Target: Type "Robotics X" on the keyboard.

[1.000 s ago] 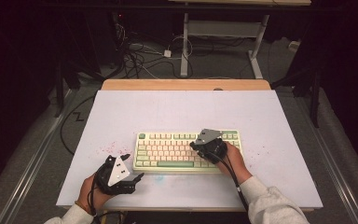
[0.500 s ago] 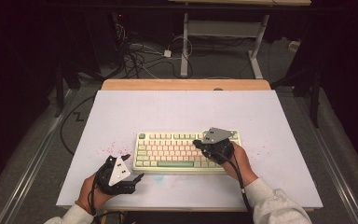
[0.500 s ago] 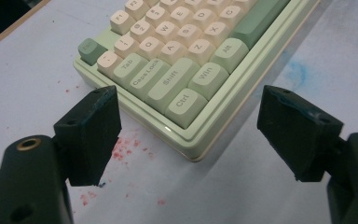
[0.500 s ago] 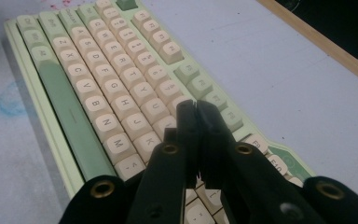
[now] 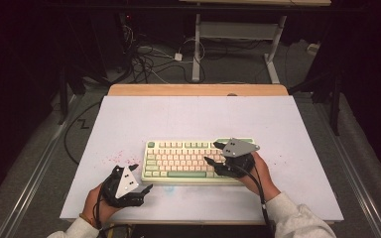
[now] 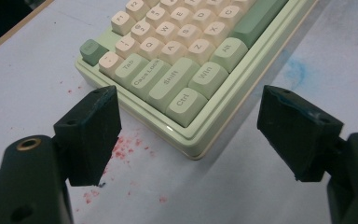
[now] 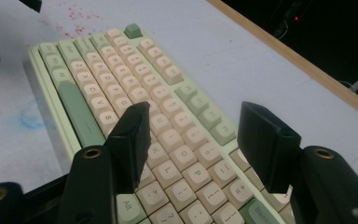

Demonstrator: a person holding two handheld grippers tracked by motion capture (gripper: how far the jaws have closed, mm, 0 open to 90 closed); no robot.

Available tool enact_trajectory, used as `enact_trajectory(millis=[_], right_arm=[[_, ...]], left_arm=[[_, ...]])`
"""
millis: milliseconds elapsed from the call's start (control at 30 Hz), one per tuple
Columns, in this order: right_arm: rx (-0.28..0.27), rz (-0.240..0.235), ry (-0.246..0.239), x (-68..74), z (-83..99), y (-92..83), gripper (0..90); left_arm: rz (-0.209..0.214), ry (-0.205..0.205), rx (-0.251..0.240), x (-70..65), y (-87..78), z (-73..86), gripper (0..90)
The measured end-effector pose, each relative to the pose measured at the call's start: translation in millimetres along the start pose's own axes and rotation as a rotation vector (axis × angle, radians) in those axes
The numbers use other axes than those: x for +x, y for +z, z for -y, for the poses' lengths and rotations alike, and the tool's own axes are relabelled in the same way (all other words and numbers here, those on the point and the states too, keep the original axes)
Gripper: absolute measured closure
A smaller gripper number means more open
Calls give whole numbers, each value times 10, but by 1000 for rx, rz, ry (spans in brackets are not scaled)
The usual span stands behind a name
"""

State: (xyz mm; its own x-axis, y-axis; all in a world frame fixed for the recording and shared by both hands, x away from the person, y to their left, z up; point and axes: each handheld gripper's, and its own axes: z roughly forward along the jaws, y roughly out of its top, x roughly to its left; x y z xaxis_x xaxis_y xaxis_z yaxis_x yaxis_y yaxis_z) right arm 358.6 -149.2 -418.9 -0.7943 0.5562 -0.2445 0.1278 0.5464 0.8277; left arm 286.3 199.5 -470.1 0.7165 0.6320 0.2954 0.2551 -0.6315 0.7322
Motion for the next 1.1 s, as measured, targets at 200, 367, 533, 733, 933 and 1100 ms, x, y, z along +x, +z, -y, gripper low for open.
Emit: enact_trajectory(millis=[200,367,533,733,933,1100], right_arm=[[-30,23,23,-10,29,-101,272],[-51,59,20,-12,72,-208,213],[-64,87,16,-12,147,-330,212],[-63,110,12,-26,257,-489,213],[-63,146,16,-30,381,-639,223],[-59,165,12,-18,475,-747,227]], left_arm=[[-2,-1,-6,3,-8,-4,209],[0,-7,-22,12,-22,-11,209],[-2,-27,-42,21,-41,-23,213],[23,-45,-83,43,-84,-35,305],[49,-53,-81,71,-90,-44,515],[47,-67,-56,73,-63,-68,751]])
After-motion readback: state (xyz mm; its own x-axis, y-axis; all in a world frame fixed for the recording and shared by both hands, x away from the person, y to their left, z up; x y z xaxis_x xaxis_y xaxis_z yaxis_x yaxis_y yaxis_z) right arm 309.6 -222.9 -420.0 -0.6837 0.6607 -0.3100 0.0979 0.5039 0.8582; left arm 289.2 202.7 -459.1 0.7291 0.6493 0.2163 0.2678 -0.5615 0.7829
